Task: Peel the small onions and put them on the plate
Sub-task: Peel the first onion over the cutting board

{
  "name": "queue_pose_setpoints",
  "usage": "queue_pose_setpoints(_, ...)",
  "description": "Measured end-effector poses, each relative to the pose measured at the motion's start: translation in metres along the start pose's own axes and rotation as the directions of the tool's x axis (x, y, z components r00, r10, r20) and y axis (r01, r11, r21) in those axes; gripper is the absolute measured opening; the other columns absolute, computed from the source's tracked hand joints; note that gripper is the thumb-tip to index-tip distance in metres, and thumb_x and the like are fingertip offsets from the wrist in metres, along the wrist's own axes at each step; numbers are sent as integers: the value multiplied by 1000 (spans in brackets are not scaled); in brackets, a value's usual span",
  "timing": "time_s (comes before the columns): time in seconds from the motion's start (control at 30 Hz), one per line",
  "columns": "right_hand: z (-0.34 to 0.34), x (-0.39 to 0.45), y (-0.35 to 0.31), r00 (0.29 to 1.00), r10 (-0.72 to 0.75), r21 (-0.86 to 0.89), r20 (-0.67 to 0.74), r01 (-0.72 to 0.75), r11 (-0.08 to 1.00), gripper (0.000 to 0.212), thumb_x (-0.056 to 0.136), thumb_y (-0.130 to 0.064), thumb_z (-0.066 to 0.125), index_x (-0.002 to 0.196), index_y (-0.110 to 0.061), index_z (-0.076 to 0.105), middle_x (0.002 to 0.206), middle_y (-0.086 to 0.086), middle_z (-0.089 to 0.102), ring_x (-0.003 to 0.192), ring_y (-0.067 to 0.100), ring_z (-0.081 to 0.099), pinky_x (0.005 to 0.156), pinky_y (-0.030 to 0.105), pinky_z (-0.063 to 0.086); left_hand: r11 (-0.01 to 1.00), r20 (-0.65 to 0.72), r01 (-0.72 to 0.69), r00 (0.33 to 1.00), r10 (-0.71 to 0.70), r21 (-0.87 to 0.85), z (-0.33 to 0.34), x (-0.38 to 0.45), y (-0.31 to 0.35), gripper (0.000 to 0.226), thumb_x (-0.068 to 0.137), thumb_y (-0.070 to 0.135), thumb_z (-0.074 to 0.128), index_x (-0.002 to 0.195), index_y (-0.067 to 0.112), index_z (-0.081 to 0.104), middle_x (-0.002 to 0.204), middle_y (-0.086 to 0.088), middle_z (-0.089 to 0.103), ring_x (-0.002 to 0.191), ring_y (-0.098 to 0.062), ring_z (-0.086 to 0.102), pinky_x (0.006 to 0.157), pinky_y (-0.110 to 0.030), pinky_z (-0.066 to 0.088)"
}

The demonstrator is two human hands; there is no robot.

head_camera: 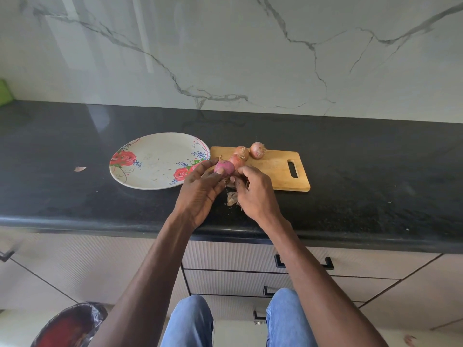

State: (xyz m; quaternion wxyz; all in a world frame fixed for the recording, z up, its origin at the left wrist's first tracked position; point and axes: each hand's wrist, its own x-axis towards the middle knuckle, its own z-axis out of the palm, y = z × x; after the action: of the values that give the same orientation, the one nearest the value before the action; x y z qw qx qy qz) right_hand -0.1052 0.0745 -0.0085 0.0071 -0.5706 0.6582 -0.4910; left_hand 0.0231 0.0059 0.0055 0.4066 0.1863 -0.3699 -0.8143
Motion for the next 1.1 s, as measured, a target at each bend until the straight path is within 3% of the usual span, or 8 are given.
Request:
queue_pose_setpoints(0.07, 0, -1, -3, 1000, -25, -24, -4, 25, 999, 7, 94, 1, 62, 91, -6, 62, 87, -2, 61, 76, 7, 57, 67, 12, 48, 1000, 2, -5, 1000, 5, 12, 1, 0, 0, 43, 81, 4, 68, 122, 4, 57, 106, -12, 73, 97, -20, 72, 81, -27, 59)
queue_pose_setpoints(0.17, 1, -2, -4, 998, -59, -39, -24, 58, 998, 8, 94, 3, 60, 90, -4, 58, 85, -3, 56, 73, 5, 51, 64, 6, 42, 1000, -27, -8, 1000, 8, 13, -2, 2, -1, 40, 83, 5, 68, 121, 5, 59, 105, -11, 73, 96, -20, 71, 86, -28, 59)
queue_pose_setpoints(0.3, 3, 0, 2, 993, -60, -69, -97, 53, 996, 8, 94, 3, 61, 95, -4, 58, 91, 3, 61, 81, 16, 60, 68, 27, 54, 1000, -40, -5, 999, 5, -19, -5, 5, -1, 38, 83, 6, 68, 120, 6, 61, 107, -12, 73, 97, -20, 71, 93, -34, 57)
queue_pose_setpoints(0.43, 0, 1, 3, 981, -44, -107, -191, 24, 994, 32, 82, 16, 63, 102, -8, 71, 109, 6, 67, 100, 23, 64, 83, 41, 58, 1000, -19, -7, 1000, 7, 3, -5, 4, -2, 51, 76, 2, 69, 126, 2, 58, 114, -15, 71, 103, -25, 70, 93, -35, 58)
queue_pose_setpoints(0.57, -3, -1, 0, 953, -59, -68, -297, 40, 997, 15, 86, -7, 69, 97, -7, 79, 97, 4, 76, 94, 16, 67, 85, 42, 57, 991, -26, -54, 998, 57, 126, -4, 4, -4, 54, 69, -2, 74, 122, 2, 61, 119, -17, 70, 103, -27, 71, 86, -34, 60)
queue_pose_setpoints(0.73, -10, 3, 2, 977, 81, 157, -199, -49, 986, 20, 90, -12, 73, 109, -7, 77, 109, -1, 72, 100, -4, 63, 90, 9, 46, 962, 51, -98, 995, 88, 256, -4, 4, -9, 49, 69, -3, 80, 114, 7, 66, 115, -17, 73, 109, -32, 68, 100, -49, 53)
queue_pose_setpoints(0.93, -14, 5, 4, 975, 191, 287, -116, -151, 946, 13, 89, -7, 73, 101, -6, 78, 102, -3, 73, 101, 7, 67, 93, 31, 54, 912, 127, -97, 991, 50, 399, -6, 3, -11, 43, 79, 3, 75, 122, -1, 66, 116, -22, 71, 110, -37, 68, 102, -49, 52)
queue_pose_setpoints(1.1, -11, 5, 3, 974, 191, 235, -126, -158, 959, 7, 91, -7, 69, 95, -7, 75, 97, 0, 71, 95, 14, 67, 87, 32, 56, 927, 103, -78, 994, 43, 367, -3, 1, -10, 42, 82, 13, 74, 119, 0, 60, 107, -19, 74, 94, -32, 72, 91, -52, 58)
